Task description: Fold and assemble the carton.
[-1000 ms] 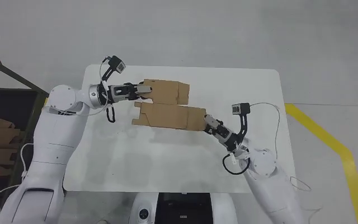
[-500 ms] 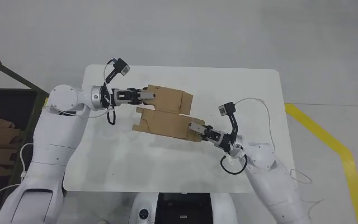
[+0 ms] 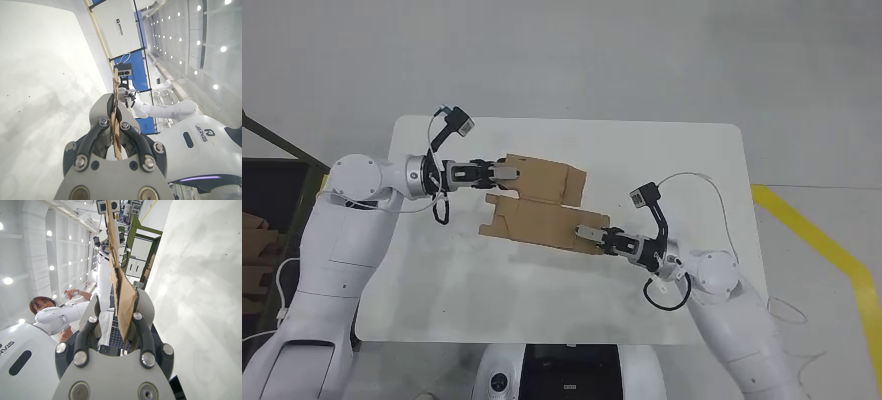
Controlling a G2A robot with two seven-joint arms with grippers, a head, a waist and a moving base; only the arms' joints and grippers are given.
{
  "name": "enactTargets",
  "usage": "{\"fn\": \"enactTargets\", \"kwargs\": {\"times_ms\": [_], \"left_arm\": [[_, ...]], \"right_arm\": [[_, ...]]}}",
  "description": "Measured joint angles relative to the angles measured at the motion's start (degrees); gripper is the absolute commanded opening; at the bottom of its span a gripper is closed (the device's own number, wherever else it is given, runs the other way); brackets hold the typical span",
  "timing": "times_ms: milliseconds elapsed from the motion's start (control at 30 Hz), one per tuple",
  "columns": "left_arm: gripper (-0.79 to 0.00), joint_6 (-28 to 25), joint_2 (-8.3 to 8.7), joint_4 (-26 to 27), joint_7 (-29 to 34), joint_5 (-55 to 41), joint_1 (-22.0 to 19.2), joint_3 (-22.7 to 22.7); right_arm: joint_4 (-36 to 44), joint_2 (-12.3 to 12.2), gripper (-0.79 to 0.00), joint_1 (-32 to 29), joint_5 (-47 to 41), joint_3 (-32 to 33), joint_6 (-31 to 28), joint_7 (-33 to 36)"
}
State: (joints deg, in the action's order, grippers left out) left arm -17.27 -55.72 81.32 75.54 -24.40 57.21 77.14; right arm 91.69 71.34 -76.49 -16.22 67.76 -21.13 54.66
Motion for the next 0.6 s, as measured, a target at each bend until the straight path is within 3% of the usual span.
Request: {"fn": "enactTargets", "kwargs": {"times_ms": [167,233,267,467,500,533,600], "left_arm": [[-0.785,-0.7,-0.04,0.1,-1.2,0.6,-0.3,-0.6],[-0.785,-0.7,-0.03,-0.2,-1.2,0.8,-0.5,-0.9],[-0.785,-0.8,-0.02,-0.3,-1.2,0.8,-0.6,-1.0],[-0.785,-0.9,0.04,-1.0,-1.0,0.3,-1.1,-1.3],[-0.453,-0.8,0.05,-1.1,-0.9,-0.1,-1.2,-1.4],[0.0,-0.8,0.04,-1.2,-0.8,-0.5,-1.2,-1.4],[0.0,-0.9,0.02,-1.4,-0.8,-1.7,-1.3,-1.4]], "right_arm": [[-0.9,-0.1,-0.662,0.7,0.1,-0.6,0.2,0.7],[-1.2,-0.2,-0.77,1.0,0.0,-0.7,0.2,1.0],[-1.3,-0.2,-0.785,1.1,-0.1,-0.8,0.1,1.0],[-1.8,-0.5,-0.785,1.7,0.0,-0.8,0.1,1.2],[-1.8,-0.5,-0.785,1.8,0.1,-0.9,0.2,1.1],[-1.9,-0.5,-0.785,1.9,0.1,-0.9,0.2,1.1],[-1.9,-0.6,-0.785,2.1,0.0,-1.0,0.2,1.0]]}}
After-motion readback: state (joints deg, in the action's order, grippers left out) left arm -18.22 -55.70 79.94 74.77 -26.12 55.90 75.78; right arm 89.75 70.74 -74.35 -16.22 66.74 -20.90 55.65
